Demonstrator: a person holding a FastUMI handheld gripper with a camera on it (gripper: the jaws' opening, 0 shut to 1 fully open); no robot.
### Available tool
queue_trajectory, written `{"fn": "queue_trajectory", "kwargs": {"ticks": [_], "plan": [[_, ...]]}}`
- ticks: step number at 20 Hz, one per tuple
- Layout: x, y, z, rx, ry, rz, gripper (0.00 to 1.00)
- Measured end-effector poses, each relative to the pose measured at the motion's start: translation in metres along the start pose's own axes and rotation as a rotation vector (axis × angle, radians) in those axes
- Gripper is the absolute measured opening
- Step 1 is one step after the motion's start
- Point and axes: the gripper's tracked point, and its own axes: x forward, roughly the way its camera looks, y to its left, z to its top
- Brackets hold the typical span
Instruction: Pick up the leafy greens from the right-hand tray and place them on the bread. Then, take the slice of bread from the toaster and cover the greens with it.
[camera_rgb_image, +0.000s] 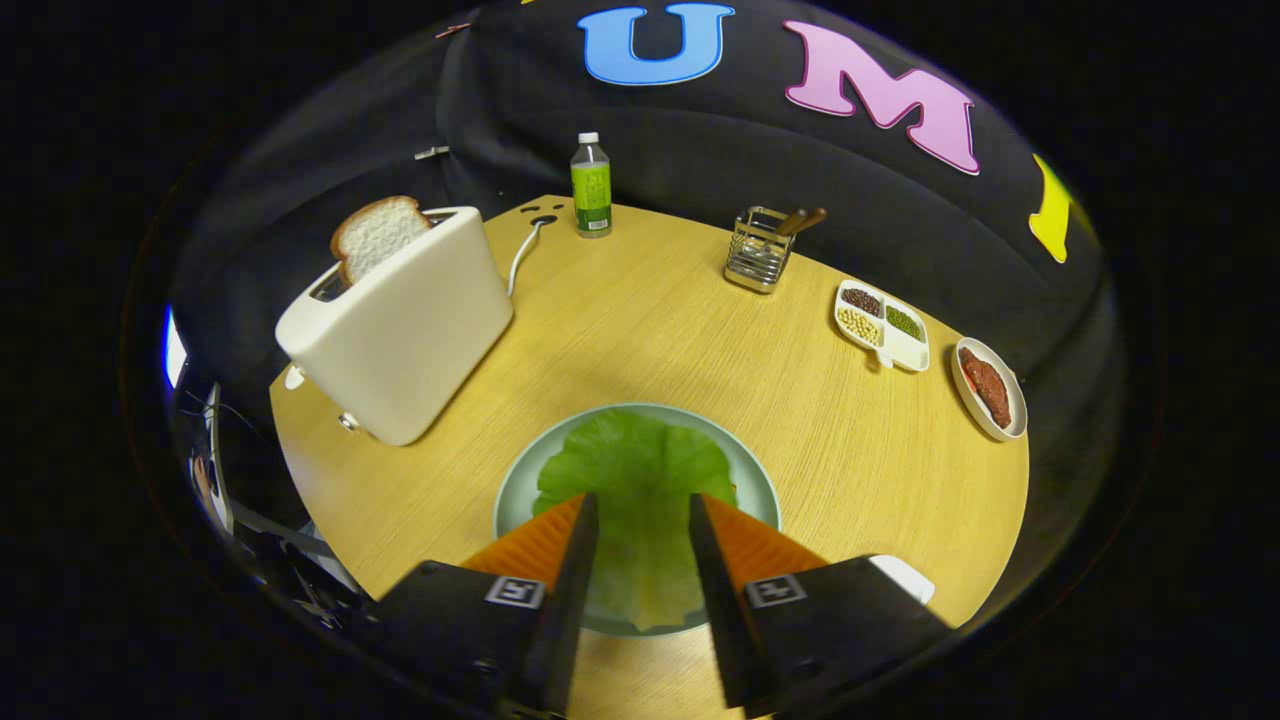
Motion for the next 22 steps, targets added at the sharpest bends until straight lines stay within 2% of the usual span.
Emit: {"fn": "queue_trajectory", "kwargs": {"ticks": [2, 3, 8, 14, 17, 22], "plan": [[0.001, 0.005, -0.001, 0.009, 0.006, 0.006, 0.96], [0.001, 0.008, 0.001, 0.013, -0.004, 0.013, 1.00], [-0.029, 0.016, 0.029, 0.029, -0.128, 0.031, 1.00], [-0.102, 0.026, 0.121, -0.004, -0.405, 0.025, 1.00], [-0.132, 0.032, 0.172, -0.039, -0.531, -0.029, 1.00], [-0.154, 0.092, 0.226, -0.027, -0.620, 0.065, 1.00]]}}
